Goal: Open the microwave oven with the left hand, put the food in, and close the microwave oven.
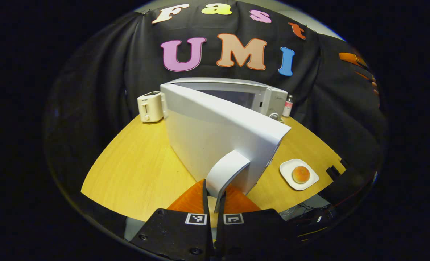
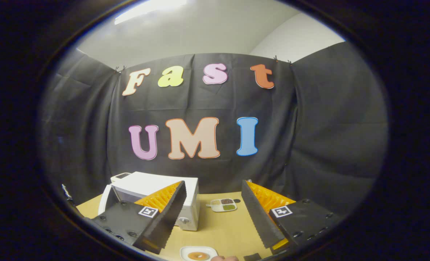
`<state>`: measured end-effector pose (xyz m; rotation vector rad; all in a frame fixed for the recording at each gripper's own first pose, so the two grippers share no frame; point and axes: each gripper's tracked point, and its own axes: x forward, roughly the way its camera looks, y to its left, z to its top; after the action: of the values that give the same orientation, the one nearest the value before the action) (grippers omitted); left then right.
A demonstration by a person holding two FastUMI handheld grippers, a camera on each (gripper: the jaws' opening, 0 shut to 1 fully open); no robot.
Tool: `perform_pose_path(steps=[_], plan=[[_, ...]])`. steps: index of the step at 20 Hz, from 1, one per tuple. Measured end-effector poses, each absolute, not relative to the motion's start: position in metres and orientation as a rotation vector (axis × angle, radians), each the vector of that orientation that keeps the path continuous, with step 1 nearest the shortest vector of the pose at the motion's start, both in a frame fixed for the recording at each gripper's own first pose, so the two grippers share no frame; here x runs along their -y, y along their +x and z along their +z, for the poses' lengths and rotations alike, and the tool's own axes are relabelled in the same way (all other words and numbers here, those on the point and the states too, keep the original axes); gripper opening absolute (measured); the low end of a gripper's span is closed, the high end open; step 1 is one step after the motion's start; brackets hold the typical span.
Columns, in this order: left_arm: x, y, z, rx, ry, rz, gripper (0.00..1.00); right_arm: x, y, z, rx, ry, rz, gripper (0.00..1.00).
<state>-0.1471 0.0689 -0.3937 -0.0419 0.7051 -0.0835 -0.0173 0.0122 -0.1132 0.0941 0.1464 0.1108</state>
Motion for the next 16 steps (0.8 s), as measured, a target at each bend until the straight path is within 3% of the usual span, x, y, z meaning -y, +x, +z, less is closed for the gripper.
perform_pose_path(steps=[4,10,11,12,13,16], plan=[[-0.132,-0.164,-0.390,-0.703,-0.046,0.044,0.02,-0.044,-0.019,-0.124,-0.173,0.076,0.153,0.97],[-0.160,-0.172,-0.385,-0.706,-0.192,0.052,0.03,-0.091,-0.020,-0.142,-0.225,0.074,0.212,0.97],[-0.160,-0.176,-0.385,-0.709,-0.213,0.046,0.09,-0.096,-0.020,-0.144,-0.229,0.067,0.218,0.97],[-0.162,-0.177,-0.384,-0.699,-0.234,0.043,0.08,-0.099,-0.020,-0.147,-0.235,0.058,0.222,0.97],[-0.163,-0.180,-0.386,-0.704,-0.243,0.047,0.21,-0.103,-0.021,-0.149,-0.241,0.050,0.225,0.97],[-0.164,-0.194,-0.391,-0.730,-0.246,0.055,0.25,-0.109,-0.021,-0.158,-0.260,0.041,0.233,0.97]])
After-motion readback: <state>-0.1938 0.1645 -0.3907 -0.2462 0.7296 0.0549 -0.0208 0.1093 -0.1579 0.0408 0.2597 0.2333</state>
